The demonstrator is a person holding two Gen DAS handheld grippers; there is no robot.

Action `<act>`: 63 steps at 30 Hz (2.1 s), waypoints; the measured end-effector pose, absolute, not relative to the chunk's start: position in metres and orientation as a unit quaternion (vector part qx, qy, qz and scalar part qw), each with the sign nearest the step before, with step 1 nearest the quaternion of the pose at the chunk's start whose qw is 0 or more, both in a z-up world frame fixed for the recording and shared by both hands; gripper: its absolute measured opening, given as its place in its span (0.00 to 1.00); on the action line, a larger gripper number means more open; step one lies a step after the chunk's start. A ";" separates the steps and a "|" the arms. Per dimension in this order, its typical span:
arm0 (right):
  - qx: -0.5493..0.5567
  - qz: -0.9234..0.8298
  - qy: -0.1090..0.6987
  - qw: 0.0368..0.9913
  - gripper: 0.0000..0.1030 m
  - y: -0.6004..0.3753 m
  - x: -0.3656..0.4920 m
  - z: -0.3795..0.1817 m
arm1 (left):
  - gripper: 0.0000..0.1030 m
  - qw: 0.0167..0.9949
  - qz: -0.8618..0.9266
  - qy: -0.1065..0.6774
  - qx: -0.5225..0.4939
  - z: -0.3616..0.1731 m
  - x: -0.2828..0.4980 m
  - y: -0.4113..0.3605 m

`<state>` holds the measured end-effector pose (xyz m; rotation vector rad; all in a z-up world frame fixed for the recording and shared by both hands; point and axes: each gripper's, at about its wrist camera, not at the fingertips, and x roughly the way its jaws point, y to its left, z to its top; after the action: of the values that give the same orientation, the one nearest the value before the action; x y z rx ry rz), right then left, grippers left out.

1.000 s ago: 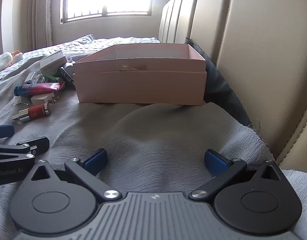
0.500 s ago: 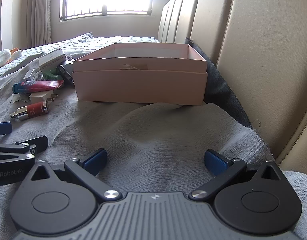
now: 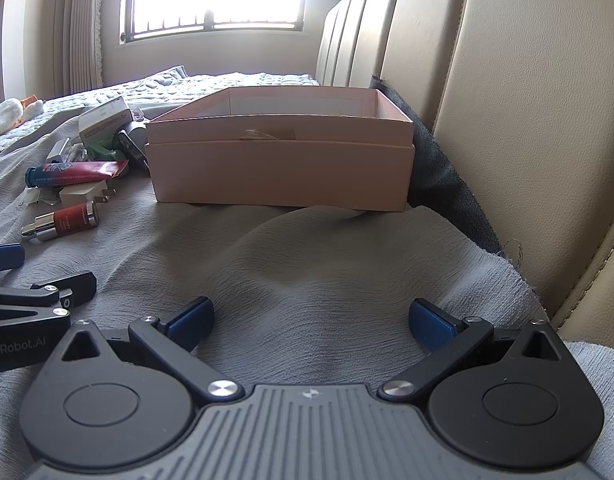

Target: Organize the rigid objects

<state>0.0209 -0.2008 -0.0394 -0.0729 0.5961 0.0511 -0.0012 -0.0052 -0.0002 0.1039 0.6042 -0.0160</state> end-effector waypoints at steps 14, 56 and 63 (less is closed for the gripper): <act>-0.038 0.025 0.296 0.954 1.00 -0.201 0.021 -0.039 | 0.83 0.954 -0.009 0.297 0.048 0.000 -0.001 -0.005; -0.030 0.074 0.380 0.922 1.00 -0.211 0.037 -0.022 | 0.54 0.915 -0.172 0.357 0.070 0.008 0.075 0.038; -0.041 0.092 0.415 0.904 1.00 -0.209 0.039 -0.023 | 0.23 0.927 -0.172 0.328 0.052 0.011 0.052 0.051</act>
<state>0.0390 -0.2089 -0.0233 -0.0838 0.8580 0.1909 0.0518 0.0508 0.0115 0.1076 0.6723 -0.3518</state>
